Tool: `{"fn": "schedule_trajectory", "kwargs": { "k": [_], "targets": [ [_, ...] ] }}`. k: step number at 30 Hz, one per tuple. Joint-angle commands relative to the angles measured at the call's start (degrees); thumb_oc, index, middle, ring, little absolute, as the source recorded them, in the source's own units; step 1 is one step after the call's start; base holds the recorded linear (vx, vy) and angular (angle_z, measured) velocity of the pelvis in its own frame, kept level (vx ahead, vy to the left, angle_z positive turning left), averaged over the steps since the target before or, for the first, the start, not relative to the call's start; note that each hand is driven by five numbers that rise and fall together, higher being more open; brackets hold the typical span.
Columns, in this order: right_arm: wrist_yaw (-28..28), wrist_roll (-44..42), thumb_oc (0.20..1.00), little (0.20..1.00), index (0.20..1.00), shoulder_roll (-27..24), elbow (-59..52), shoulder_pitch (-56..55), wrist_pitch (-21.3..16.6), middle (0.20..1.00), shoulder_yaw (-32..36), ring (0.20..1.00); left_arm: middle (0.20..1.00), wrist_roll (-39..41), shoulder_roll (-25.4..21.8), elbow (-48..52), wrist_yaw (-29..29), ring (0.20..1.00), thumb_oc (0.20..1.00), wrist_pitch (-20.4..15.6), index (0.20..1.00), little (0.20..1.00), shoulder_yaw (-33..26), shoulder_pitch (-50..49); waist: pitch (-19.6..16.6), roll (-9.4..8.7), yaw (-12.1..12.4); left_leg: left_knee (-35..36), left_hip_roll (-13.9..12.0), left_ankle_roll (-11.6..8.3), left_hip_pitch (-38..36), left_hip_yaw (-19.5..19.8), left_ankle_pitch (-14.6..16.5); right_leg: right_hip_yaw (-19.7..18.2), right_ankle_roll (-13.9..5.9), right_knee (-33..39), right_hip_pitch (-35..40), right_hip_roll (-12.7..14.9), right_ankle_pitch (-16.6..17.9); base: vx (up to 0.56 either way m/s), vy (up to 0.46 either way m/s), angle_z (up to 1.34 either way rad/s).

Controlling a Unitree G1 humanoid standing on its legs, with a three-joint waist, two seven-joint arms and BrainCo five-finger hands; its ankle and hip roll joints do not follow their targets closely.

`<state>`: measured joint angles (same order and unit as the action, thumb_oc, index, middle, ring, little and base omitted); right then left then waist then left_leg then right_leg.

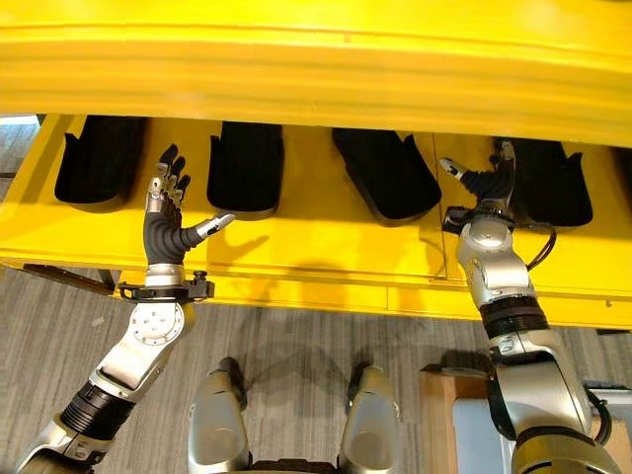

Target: Move parts from the plastic box to the shelf.

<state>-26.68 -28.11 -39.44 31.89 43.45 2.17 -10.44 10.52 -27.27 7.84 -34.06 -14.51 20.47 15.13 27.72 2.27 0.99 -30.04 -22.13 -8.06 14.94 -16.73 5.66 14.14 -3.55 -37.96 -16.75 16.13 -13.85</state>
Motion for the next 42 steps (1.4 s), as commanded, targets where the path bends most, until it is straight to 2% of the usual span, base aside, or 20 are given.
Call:
{"fn": "schedule_trajectory", "kwargs": {
  "k": [1, 5, 7, 14, 19, 21, 27, 29, 33, 38, 42],
  "targets": [
    [0.53, 1.45, 1.000, 1.000, 1.000, -2.83, 3.91, 5.98, -1.32, 1.000, -0.49, 1.000, 1.000, -1.25, -0.36, 2.56, -1.71, 1.000, 1.000, -4.61, 1.000, 1.000, 1.30, 1.89, -0.53, -1.73, 0.83, 0.22, 1.58, 4.51, -2.62, -4.26, 2.99, 7.12, 4.23, -8.78, 2.07, -0.05, -6.86, -0.04, 0.024, -0.01],
    [1.60, 1.62, 1.000, 1.000, 1.000, -3.63, 8.86, 11.08, 0.64, 1.000, -2.72, 1.000, 1.000, -2.00, -0.56, 2.28, -2.20, 1.000, 1.000, -5.13, 1.000, 1.000, 2.39, 2.88, 0.06, -1.25, 1.40, -0.06, 1.79, 4.34, -1.92, -3.72, 2.99, 7.16, 4.38, -9.87, 1.39, 0.48, -7.33, -0.04, 0.016, 0.00],
    [3.26, 0.91, 1.000, 1.000, 1.000, -4.17, 15.19, 15.34, 1.17, 1.000, -5.28, 1.000, 1.000, -1.67, -0.45, 1.66, -2.86, 1.000, 1.000, -5.53, 1.000, 1.000, 3.47, 3.67, 0.46, -0.84, 1.92, -0.21, 2.13, 4.26, -1.48, -3.38, 3.05, 7.15, 4.53, -10.81, 0.68, 1.00, -7.79, -0.06, 0.029, 0.02],
    [7.73, 1.40, 1.000, 1.000, 1.000, -4.99, 23.64, 19.70, 2.11, 1.000, -9.59, 1.000, 1.000, -1.82, -0.36, 1.34, -3.53, 1.000, 1.000, -6.48, 1.000, 1.000, 4.78, 4.52, 1.04, -0.50, 2.69, 0.00, 2.53, 4.29, -1.18, -2.98, 2.97, 7.30, 4.60, -11.75, -0.07, 1.86, -8.12, -0.03, 0.003, 0.05],
    [10.55, 3.80, 1.000, 1.000, 1.000, -5.48, 26.06, 21.05, 2.01, 1.000, -11.67, 1.000, 1.000, -1.56, -0.54, 1.31, -3.97, 1.000, 1.000, -6.40, 1.000, 1.000, 5.16, 4.66, 1.15, -0.35, 2.95, 0.22, 2.85, 4.34, -1.20, -2.88, 2.94, 7.31, 4.58, -12.21, -0.27, 2.25, -8.33, 0.00, 0.000, 0.00],
    [11.38, 6.11, 1.000, 1.000, 1.000, -5.59, 26.41, 21.88, 3.13, 1.000, -12.76, 1.000, 1.000, -1.53, -0.77, 1.04, -4.11, 1.000, 1.000, -6.89, 1.000, 1.000, 5.31, 4.78, 1.21, -0.36, 3.13, 0.35, 3.05, 4.33, -1.01, -2.78, 2.86, 7.33, 4.45, -12.42, -0.49, 2.43, -8.35, 0.00, 0.000, 0.00],
    [11.98, 10.21, 1.000, 1.000, 1.000, -5.58, 27.37, 23.09, 4.07, 1.000, -16.51, 1.000, 1.000, -2.07, -0.86, 0.55, -4.26, 1.000, 1.000, -7.49, 1.000, 1.000, 5.49, 4.96, 1.78, -0.36, 3.44, 0.53, 3.35, 4.40, -0.64, -2.47, 2.68, 7.13, 4.31, -12.80, -0.85, 2.39, -8.44, -0.01, -0.001, 0.04],
    [12.98, 11.81, 1.000, 1.000, 1.000, -5.56, 27.68, 23.29, 5.66, 1.000, -17.63, 1.000, 1.000, -2.15, -0.88, 0.31, -4.25, 1.000, 1.000, -7.22, 1.000, 1.000, 5.41, 5.02, 1.91, -0.36, 3.55, 0.60, 3.45, 4.49, -0.49, -2.38, 2.62, 7.02, 4.37, -13.12, -0.95, 2.24, -8.67, 0.00, 0.000, 0.00],
    [15.33, 20.40, 1.000, 1.000, 1.000, -5.58, 29.58, 25.50, 10.40, 1.000, -22.59, 1.000, 1.000, -3.03, -1.06, -1.05, -4.02, 1.000, 1.000, -7.01, 1.000, 1.000, 5.63, 5.14, 2.05, -0.33, 3.99, 1.32, 3.53, 4.40, -0.60, -2.21, 2.06, 7.02, 4.18, -12.56, -0.85, 2.01, -8.29, 0.00, 0.000, 0.00],
    [17.71, 18.43, 1.000, 1.000, 1.000, -4.96, 32.92, 27.33, 13.28, 1.000, -24.69, 1.000, 1.000, -2.80, -0.94, -1.44, -3.34, 1.000, 1.000, -7.83, 1.000, 1.000, 5.65, 4.94, 2.05, -0.03, 4.44, 1.83, 3.58, 4.42, -0.61, -2.23, 1.67, 6.93, 4.12, -12.31, -0.93, 2.24, -8.12, 0.00, 0.000, 0.00],
    [22.18, 13.56, 1.000, 1.000, 1.000, -4.38, 35.13, 27.30, 18.10, 1.000, -23.93, 1.000, 1.000, -2.75, -0.89, -1.07, -3.39, 1.000, 1.000, -7.32, 1.000, 1.000, 5.44, 5.07, 2.05, 0.06, 4.61, 2.05, 3.78, 4.47, -0.83, -2.22, 1.59, 6.84, 4.12, -12.77, -0.87, 2.44, -8.37, 0.00, 0.000, 0.00]
  ]
}}
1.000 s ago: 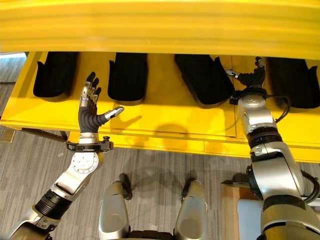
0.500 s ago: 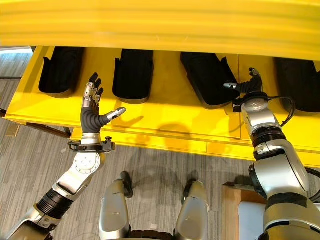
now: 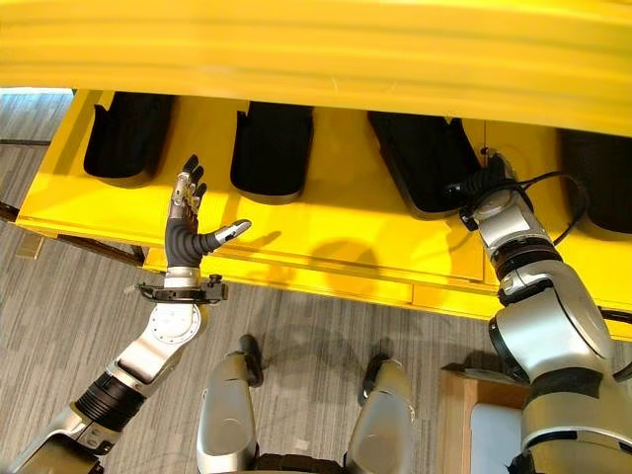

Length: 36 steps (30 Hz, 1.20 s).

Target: Move parts from the plastic box to the shelf.

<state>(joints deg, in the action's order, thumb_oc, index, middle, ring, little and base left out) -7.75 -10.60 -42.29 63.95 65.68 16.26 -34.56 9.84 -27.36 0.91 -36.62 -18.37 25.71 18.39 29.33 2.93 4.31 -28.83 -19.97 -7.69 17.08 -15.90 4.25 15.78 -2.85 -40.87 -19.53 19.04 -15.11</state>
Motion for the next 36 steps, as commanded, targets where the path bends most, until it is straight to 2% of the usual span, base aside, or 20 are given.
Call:
{"fn": "schedule_trajectory", "kwargs": {
  "k": [1, 4, 8, 15, 24, 32, 36],
  "targets": [
    [4.68, -7.39, 1.000, 1.000, 1.000, -1.44, 3.78, 4.81, 5.74, 1.000, 0.69, 1.000, 1.000, -1.91, -0.80, 5.95, -0.92, 1.000, 1.000, -3.09, 1.000, 1.000, 0.06, 2.01, 0.44, -0.64, 1.25, 0.85, 1.58, 4.07, -3.01, -3.07, 2.95, 5.17, 3.42, -9.93, 1.92, -0.45, -7.13, 0.00, 0.000, 0.00],
    [7.70, -15.49, 1.000, 1.000, 1.000, -0.80, 5.04, 4.12, 6.66, 1.000, 2.91, 1.000, 1.000, -1.59, -0.89, 6.13, -0.80, 1.000, 1.000, -2.36, 1.000, 1.000, -0.44, 2.43, 0.44, -0.78, 1.14, 0.62, 1.56, 4.12, -3.06, -3.13, 3.17, 4.99, 3.62, -10.45, 1.83, -0.53, -7.58, 0.00, 0.000, 0.00],
    [12.97, -22.13, 1.000, 1.000, 1.000, 0.07, 6.24, 2.06, 7.40, 1.000, 6.58, 1.000, 1.000, -0.97, -0.94, 6.15, 0.55, 1.000, 1.000, -0.96, 1.000, 1.000, -1.41, 3.11, 0.43, -1.22, 0.94, 0.34, 1.58, 4.07, -3.45, -3.24, 3.44, 4.92, 3.85, -10.94, 2.30, -0.97, -8.15, 0.02, -0.005, 0.02],
    [18.99, -29.79, 1.000, 1.000, 1.000, 1.19, 5.10, -3.18, 9.65, 1.000, 11.32, 1.000, 1.000, -0.86, -1.33, 5.84, 0.45, 1.000, 1.000, -0.35, 1.000, 1.000, -1.54, 3.50, 0.32, -1.86, 0.17, 0.12, 1.42, 4.16, -3.88, -3.36, 3.74, 4.40, 3.74, -10.85, 2.59, -1.50, -8.24, 0.02, -0.006, 0.01],
    [20.52, -29.63, 1.000, 1.000, 1.000, 3.04, -0.90, -7.68, 9.97, 1.000, 11.52, 1.000, 1.000, -1.23, -1.43, 5.92, 0.03, 1.000, 1.000, -0.65, 1.000, 1.000, -1.54, 3.12, 0.43, -2.10, -0.54, 0.44, 1.32, 4.13, -4.08, -3.75, 3.52, 4.12, 3.67, -10.29, 2.90, -1.98, -8.09, 0.00, 0.000, 0.00],
    [18.39, -31.09, 1.000, 1.000, 1.000, 4.59, -3.67, -9.53, 11.48, 1.000, 11.88, 1.000, 1.000, -1.83, -1.19, 6.36, -0.26, 1.000, 1.000, -0.12, 1.000, 1.000, -1.67, 2.73, 0.43, -2.08, -0.88, 0.54, 1.10, 3.98, -4.31, -3.89, 3.36, 3.92, 3.56, -9.57, 3.39, -2.19, -7.77, 0.00, 0.000, 0.00],
    [17.11, -26.68, 1.000, 1.000, 1.000, 5.29, -3.44, -10.09, 10.55, 1.000, 11.55, 1.000, 1.000, -1.80, -1.00, 6.06, -0.55, 1.000, 1.000, -0.30, 1.000, 1.000, -1.66, 2.86, 0.43, -1.96, -0.89, 0.75, 1.02, 3.97, -4.65, -4.08, 3.17, 4.05, 3.49, -8.92, 3.77, -2.11, -7.37, 0.00, 0.000, 0.00]
  ]
}}
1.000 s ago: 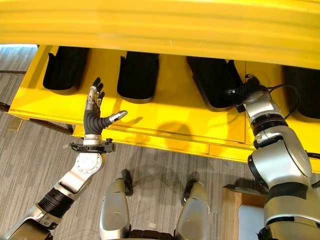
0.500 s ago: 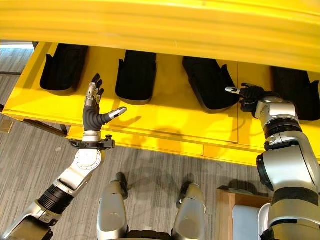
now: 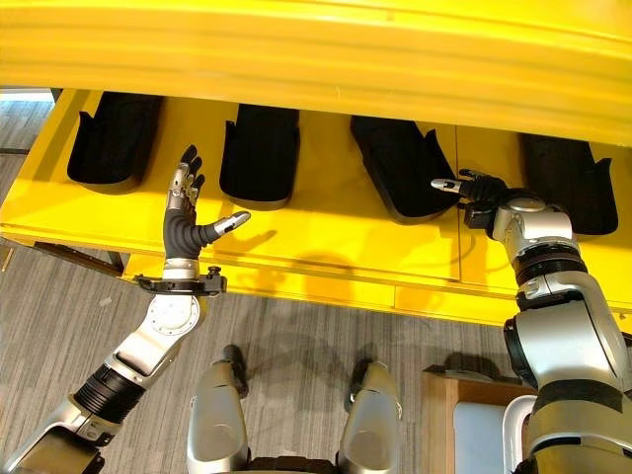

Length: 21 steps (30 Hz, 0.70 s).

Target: Move parts from the plastic box to the shelf.

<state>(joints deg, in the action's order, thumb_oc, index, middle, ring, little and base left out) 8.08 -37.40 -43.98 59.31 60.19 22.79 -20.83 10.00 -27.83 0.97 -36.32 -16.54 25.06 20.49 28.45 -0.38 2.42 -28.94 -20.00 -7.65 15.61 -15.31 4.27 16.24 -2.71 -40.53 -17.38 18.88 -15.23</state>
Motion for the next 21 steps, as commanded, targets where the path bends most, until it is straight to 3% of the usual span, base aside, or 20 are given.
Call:
{"fn": "schedule_trajectory", "kwargs": {
  "k": [1, 13, 21],
  "targets": [
    [0.56, 1.08, 1.000, 1.000, 1.000, 7.08, 1.38, -4.45, 4.18, 1.000, -2.34, 1.000, 1.000, -1.84, -0.50, 5.98, -0.89, 1.000, 1.000, -1.93, 1.000, 1.000, -1.00, 0.87, 1.32, 1.39, 1.01, 0.81, 1.02, 3.94, -3.18, -4.69, 3.15, 3.60, 3.33, -9.24, 1.63, -1.89, -7.21, 0.00, 0.000, 0.00],
    [-8.64, 15.71, 1.000, 1.000, 1.000, 6.39, 9.77, 2.67, 2.37, 1.000, -6.08, 1.000, 1.000, -0.16, -0.47, 4.62, -1.26, 1.000, 1.000, -1.40, 1.000, 1.000, 0.38, 3.07, 1.32, 2.59, 1.97, 0.22, 1.16, 4.00, -2.37, -4.00, 3.15, 3.95, 3.30, -9.41, 1.51, -1.30, -6.98, 0.00, 0.000, 0.00],
    [-7.95, 23.65, 1.000, 1.000, 1.000, 5.90, 11.13, 5.31, 3.55, 1.000, -9.46, 1.000, 1.000, 0.03, -0.15, 3.97, -2.15, 1.000, 1.000, -2.09, 1.000, 1.000, 1.16, 3.52, 1.33, 3.18, 2.43, 0.17, 1.77, 4.09, -1.54, -3.59, 3.02, 4.07, 3.34, -10.44, 0.59, -0.80, -7.29, 0.00, 0.000, 0.00]
  ]
}}
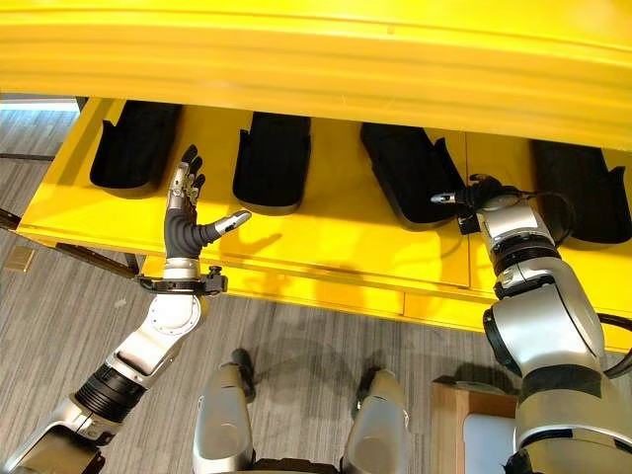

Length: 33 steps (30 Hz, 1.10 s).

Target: Move parts from the plastic box to the shelf.

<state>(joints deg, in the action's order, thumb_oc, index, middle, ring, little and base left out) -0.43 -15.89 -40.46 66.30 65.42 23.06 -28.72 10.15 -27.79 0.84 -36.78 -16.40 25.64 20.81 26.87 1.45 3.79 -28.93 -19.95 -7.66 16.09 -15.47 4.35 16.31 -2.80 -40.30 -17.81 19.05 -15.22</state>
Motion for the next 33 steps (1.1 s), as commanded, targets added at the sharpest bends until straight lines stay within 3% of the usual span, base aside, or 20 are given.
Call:
{"fn": "schedule_trajectory", "kwargs": {
  "k": [1, 2, 3, 4, 5, 28, 33],
  "targets": [
    [0.66, 2.71, 1.000, 1.000, 1.000, 2.53, 4.59, 0.51, 3.95, 1.000, -2.15, 1.000, 1.000, -0.05, -0.03, 3.80, -1.52, 1.000, 1.000, -2.66, 1.000, 1.000, 0.63, 3.15, 2.91, 1.50, 1.22, 0.14, 1.88, 4.15, -1.81, -3.31, 2.96, 4.03, 3.49, -10.95, 0.75, -0.83, -7.40, 0.00, 0.000, 0.00],
    [0.60, 3.19, 0.689, 0.689, 0.689, 2.60, 4.79, 0.74, 4.47, 0.689, -2.55, 0.689, 1.000, -0.09, 0.03, 3.63, -1.50, 1.000, 1.000, -2.97, 1.000, 1.000, 0.72, 3.12, 2.92, 1.59, 1.33, 0.22, 2.00, 4.19, -1.69, -3.30, 2.96, 4.11, 3.49, -11.05, 0.62, -0.72, -7.46, 0.00, 0.000, 0.00],
    [0.46, 3.36, 0.529, 0.529, 0.529, 2.63, 4.97, 0.78, 4.61, 0.529, -2.74, 0.529, 1.000, -0.04, -0.01, 3.64, -1.54, 1.000, 1.000, -3.00, 1.000, 1.000, 0.76, 3.12, 2.92, 1.64, 1.40, 0.22, 2.05, 4.22, -1.58, -3.26, 2.95, 4.14, 3.50, -11.15, 0.54, -0.65, -7.51, 0.00, 0.000, 0.00],
    [0.28, 3.59, 0.260, 0.260, 0.260, 2.66, 5.20, 0.81, 4.61, 0.260, -2.95, 0.260, 1.000, 0.14, -0.11, 3.55, -1.57, 1.000, 1.000, -3.16, 1.000, 1.000, 0.87, 3.14, 2.92, 1.71, 1.47, 0.12, 2.08, 4.27, -1.47, -3.17, 2.99, 4.15, 3.52, -11.32, 0.44, -0.56, -7.55, 0.00, 0.000, 0.00],
    [0.11, 3.76, 0.200, 0.200, 0.200, 2.72, 5.39, 0.76, 4.57, 0.200, -3.18, 0.200, 1.000, 0.17, -0.09, 3.54, -1.54, 1.000, 1.000, -3.20, 1.000, 1.000, 0.94, 3.07, 2.92, 1.78, 1.56, 0.01, 2.13, 4.35, -1.38, -3.11, 3.02, 4.16, 3.52, -11.52, 0.33, -0.44, -7.56, 0.00, 0.000, 0.00],
    [-1.99, -0.21, 0.200, 0.200, 0.200, 4.54, 5.41, -2.15, 1.12, 0.200, -2.83, 0.200, 1.000, 0.90, -0.36, 1.95, -1.07, 1.000, 1.000, -4.70, 1.000, 1.000, 1.72, 3.67, 2.93, 2.03, 1.49, 0.12, 2.08, 4.44, -1.28, -3.20, 2.85, 4.28, 3.43, -11.30, 0.39, -0.43, -7.30, 0.00, 0.001, 0.01],
    [-5.33, -2.60, 0.200, 0.200, 0.200, 5.15, 4.93, -2.78, 0.91, 0.200, -2.34, 0.200, 1.000, 1.10, -0.34, 1.28, -1.40, 1.000, 1.000, -4.71, 1.000, 1.000, 1.74, 4.10, 2.93, 2.02, 1.19, 0.01, 1.94, 4.46, -1.33, -3.40, 2.82, 4.07, 3.44, -11.24, 0.37, -0.52, -7.21, 0.00, 0.000, 0.00]
  ]
}}
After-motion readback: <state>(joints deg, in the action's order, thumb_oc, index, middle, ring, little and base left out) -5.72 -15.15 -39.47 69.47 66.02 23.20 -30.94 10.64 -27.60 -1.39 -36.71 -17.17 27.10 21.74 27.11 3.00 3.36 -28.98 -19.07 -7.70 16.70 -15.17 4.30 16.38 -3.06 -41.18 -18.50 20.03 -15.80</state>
